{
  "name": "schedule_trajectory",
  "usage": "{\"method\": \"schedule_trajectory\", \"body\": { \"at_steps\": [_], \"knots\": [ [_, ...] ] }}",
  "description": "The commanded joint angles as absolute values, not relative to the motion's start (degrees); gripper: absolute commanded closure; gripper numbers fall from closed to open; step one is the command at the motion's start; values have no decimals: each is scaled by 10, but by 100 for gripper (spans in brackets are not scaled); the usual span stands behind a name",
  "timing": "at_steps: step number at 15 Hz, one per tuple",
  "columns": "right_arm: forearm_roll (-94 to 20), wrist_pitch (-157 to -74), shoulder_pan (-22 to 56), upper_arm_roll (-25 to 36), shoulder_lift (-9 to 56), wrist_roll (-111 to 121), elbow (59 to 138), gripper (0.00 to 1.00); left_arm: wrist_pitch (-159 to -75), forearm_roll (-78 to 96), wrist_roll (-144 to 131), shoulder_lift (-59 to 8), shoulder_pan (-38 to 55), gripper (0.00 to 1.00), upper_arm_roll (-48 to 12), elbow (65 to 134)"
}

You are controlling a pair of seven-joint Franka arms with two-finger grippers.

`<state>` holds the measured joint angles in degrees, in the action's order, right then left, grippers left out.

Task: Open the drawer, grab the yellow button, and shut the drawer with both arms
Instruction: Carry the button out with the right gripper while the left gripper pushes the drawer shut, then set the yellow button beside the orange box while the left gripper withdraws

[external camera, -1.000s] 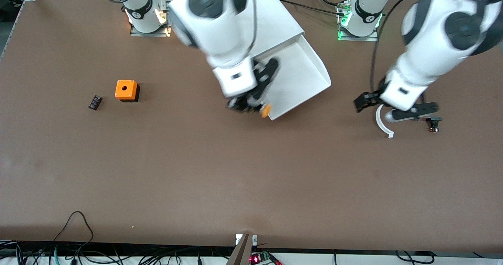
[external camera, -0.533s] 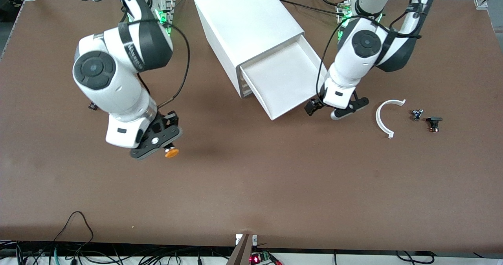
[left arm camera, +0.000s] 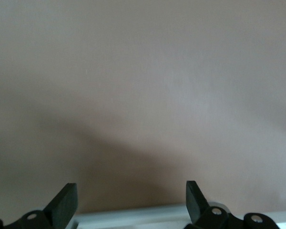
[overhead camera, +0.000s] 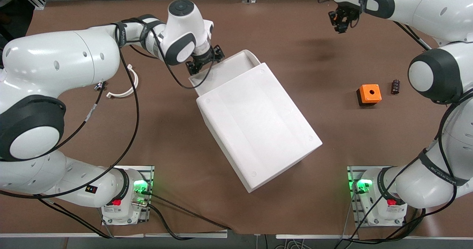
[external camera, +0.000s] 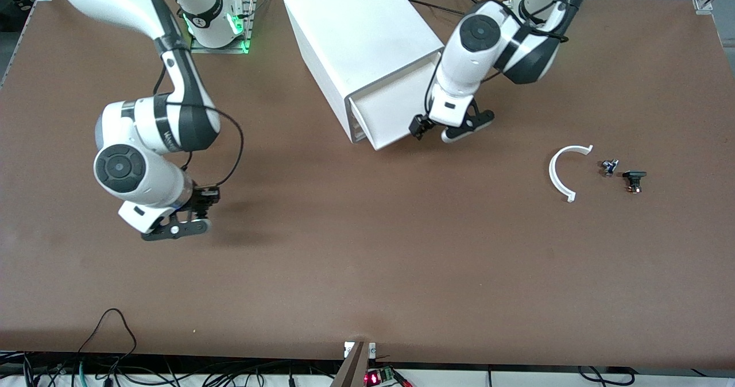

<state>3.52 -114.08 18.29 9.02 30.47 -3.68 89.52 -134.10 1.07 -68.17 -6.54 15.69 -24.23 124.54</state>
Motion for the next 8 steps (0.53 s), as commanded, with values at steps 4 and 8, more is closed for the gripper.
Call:
{"method": "schedule_trajectory", "body": {
  "at_steps": [4, 8],
  "knots": [
    [48, -1307, 132, 85, 258, -40, 1066, 73, -1303, 71, -708, -36, 156, 0, -342, 1270],
    [52, -1435, 121, 96, 251, -9, 1177, 73, -1310, 69, -696, -36, 122, 0, -334, 1260]
  ]
}}
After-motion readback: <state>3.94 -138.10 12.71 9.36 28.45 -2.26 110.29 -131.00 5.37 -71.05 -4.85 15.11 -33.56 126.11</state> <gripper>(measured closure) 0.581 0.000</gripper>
